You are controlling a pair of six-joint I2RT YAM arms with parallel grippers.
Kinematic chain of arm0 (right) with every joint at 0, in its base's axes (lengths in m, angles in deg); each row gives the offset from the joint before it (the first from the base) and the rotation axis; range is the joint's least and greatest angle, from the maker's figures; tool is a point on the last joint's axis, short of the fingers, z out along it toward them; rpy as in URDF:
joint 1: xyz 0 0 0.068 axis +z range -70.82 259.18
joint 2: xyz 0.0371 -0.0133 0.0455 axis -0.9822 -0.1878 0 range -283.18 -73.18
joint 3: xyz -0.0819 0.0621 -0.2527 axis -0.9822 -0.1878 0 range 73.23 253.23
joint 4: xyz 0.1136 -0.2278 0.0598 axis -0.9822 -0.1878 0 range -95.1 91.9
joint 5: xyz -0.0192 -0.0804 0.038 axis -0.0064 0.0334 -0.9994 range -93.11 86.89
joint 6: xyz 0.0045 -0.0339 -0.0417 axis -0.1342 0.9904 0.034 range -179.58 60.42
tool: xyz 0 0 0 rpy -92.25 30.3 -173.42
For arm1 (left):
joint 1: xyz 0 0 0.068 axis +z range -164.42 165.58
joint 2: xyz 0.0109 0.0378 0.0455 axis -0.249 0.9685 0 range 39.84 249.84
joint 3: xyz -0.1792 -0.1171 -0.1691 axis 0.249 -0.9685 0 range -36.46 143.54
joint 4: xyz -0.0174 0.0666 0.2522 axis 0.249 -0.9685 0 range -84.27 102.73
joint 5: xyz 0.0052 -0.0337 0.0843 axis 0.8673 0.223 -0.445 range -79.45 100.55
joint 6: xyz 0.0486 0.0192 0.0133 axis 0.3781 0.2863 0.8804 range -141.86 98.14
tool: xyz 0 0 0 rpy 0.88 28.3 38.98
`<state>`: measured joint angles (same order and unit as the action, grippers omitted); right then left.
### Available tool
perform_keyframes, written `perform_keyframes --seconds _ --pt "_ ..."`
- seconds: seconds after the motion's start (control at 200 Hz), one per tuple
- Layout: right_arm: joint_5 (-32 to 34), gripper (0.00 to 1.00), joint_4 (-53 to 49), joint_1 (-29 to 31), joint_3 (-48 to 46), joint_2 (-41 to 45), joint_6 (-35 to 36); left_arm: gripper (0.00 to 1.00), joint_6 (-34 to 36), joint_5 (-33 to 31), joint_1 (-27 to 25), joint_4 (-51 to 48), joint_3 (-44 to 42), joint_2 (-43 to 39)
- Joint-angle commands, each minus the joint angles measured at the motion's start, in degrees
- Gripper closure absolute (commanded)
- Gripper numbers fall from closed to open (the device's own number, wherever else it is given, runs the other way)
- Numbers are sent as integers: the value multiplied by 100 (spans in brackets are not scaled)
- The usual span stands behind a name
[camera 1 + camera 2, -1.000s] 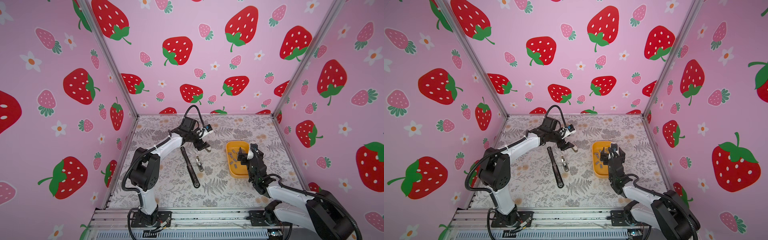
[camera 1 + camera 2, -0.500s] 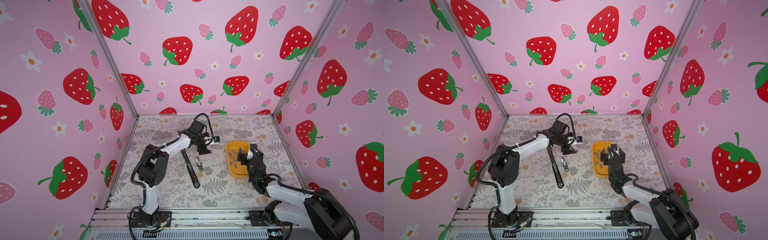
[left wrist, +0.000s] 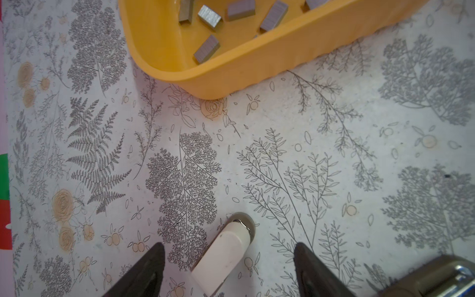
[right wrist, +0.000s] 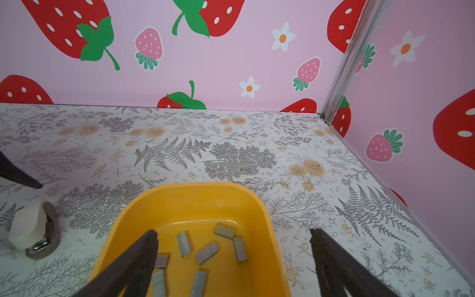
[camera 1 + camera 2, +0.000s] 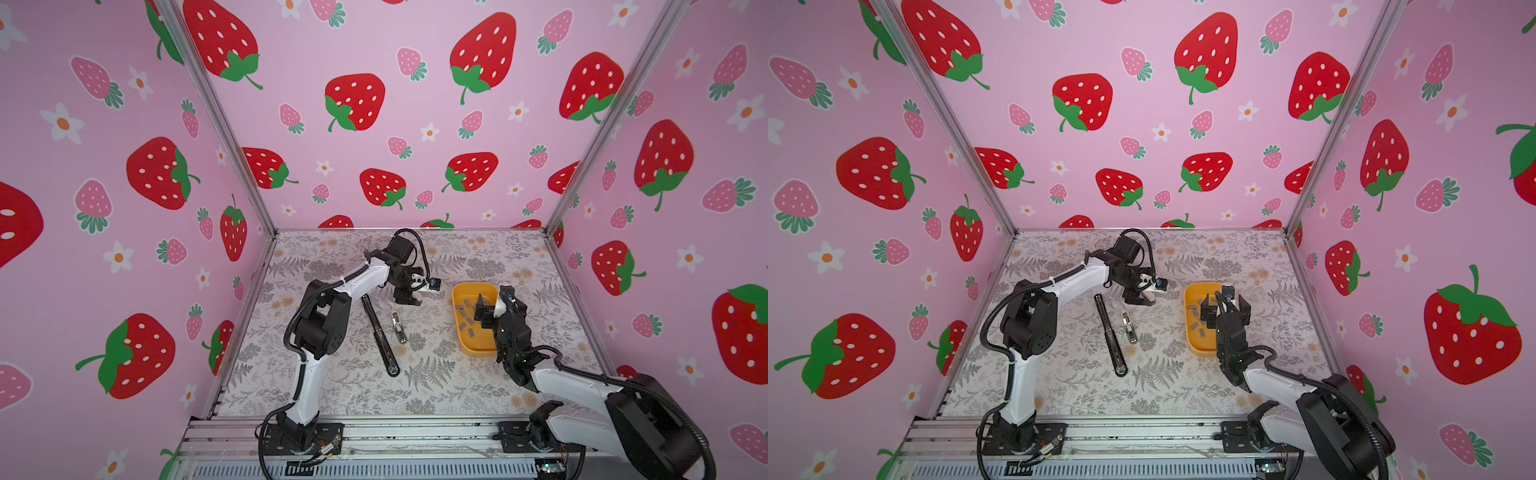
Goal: Load the staples into the stapler
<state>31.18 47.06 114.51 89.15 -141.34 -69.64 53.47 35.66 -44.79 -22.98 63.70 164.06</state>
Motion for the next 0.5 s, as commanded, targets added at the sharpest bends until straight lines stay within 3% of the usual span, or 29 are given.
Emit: perform_keyframes --seconds 0.0,0.495 --pt "-12 5 55 -53 172 -57 -40 25 409 124 14 -557 410 215" --pt "-40 4 4 -79 245 -155 -57 40 500 -37 20 -1040 971 690"
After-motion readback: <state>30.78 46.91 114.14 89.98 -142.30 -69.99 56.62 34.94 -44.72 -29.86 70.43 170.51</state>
